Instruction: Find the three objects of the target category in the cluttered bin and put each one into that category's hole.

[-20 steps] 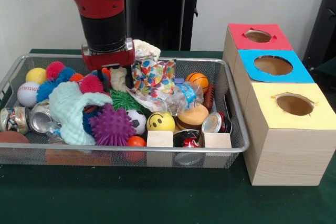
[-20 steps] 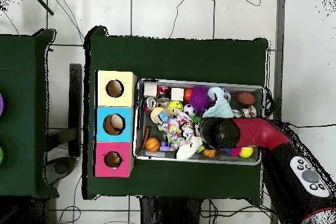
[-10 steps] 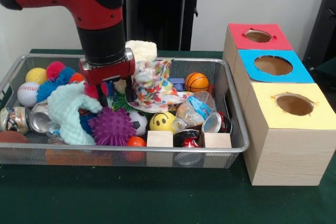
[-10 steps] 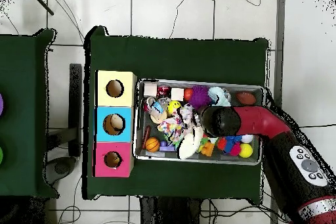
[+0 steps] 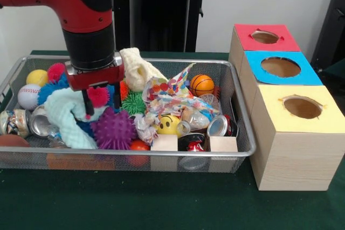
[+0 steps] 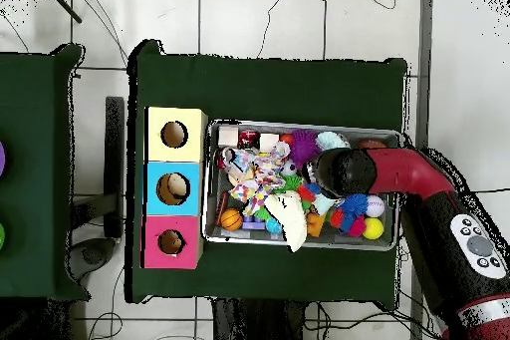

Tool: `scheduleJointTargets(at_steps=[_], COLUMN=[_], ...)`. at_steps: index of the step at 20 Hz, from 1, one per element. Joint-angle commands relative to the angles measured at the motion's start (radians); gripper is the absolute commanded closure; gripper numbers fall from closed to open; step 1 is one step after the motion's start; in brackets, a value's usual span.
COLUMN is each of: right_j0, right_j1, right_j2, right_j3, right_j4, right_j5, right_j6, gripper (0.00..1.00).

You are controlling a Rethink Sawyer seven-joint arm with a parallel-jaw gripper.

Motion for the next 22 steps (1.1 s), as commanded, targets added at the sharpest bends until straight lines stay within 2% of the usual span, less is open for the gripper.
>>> scheduleJointTargets(at_steps=[1, 8, 10, 12, 15, 16, 20, 22], right_j0=[-0.053, -0.033, -0.037, -0.049, -0.057, -0.057, -0.08, -0.089], right_j1=[0.045, 0.045, 0.034, 0.01, -0.061, -0.079, -0.085, -0.102], right_j2=[0.076, 0.078, 0.066, 0.055, 0.055, 0.048, 0.044, 0.038], right_j3=[-0.137, -0.162, -0.126, -0.057, 0.054, 0.076, 0.109, 0.151], right_j4=[-0.065, -0.073, -0.067, -0.053, -0.026, -0.025, -0.023, -0.013], right_j5=[0.12, 0.147, 0.116, 0.073, 0.021, 0.009, -0.001, -0.027], right_j6=[-0.447, -0.438, -0.401, -0.343, -0.248, -0.222, -0.212, -0.165], gripper=[0.0, 0.0, 0.0, 0.0, 0.0, 0.0, 0.0, 0.0])
